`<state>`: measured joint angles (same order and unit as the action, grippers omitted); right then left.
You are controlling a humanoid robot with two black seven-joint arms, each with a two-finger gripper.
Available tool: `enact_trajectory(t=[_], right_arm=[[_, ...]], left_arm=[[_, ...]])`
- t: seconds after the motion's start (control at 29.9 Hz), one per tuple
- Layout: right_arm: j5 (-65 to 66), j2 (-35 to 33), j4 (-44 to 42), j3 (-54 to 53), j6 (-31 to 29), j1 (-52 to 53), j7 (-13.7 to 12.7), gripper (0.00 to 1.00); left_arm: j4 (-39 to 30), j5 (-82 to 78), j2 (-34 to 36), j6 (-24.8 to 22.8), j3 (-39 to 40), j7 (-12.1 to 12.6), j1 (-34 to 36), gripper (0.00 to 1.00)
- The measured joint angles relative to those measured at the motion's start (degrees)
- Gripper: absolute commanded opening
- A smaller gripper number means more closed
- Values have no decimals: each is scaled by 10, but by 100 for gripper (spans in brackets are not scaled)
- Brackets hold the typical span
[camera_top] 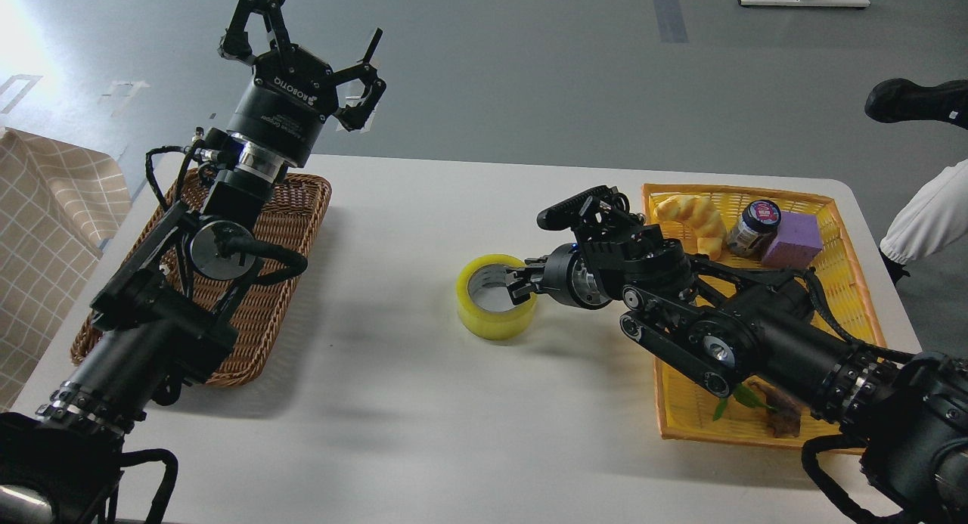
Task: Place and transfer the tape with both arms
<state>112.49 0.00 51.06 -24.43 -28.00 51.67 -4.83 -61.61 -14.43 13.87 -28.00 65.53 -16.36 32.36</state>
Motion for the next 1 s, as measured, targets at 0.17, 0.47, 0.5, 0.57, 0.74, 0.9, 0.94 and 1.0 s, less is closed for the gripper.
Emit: enact_trajectory(t=[0.17, 0.47, 0.5, 0.57, 0.74, 0.9, 0.94, 1.0], right_arm=[[0, 0, 0, 0, 0, -1, -1, 70], [-7, 0, 13, -31, 0, 3, 0, 100], [-8, 0, 15, -37, 0, 4, 0, 100], [-14, 0, 23, -53, 0, 4, -1, 100], [-39, -17, 70, -92, 0, 1, -7, 100], [-82, -88, 135, -149, 0, -7, -7, 99], [-94, -103, 144, -161, 0, -7, -7, 99], [-129, -127, 165, -196, 0, -13, -7, 99]], left_arm=[[0, 0, -1, 0, 0, 0, 0, 98], [0, 0, 1, 0, -1, 0, 0, 98], [0, 0, 2, 0, -1, 0, 0, 98], [0, 0, 3, 0, -1, 0, 0, 98], [0, 0, 6, 0, -2, 1, 4, 98], [0, 0, 7, 0, -2, 1, 5, 98], [0, 0, 7, 0, -2, 1, 5, 98], [0, 0, 6, 0, -2, 1, 5, 98]])
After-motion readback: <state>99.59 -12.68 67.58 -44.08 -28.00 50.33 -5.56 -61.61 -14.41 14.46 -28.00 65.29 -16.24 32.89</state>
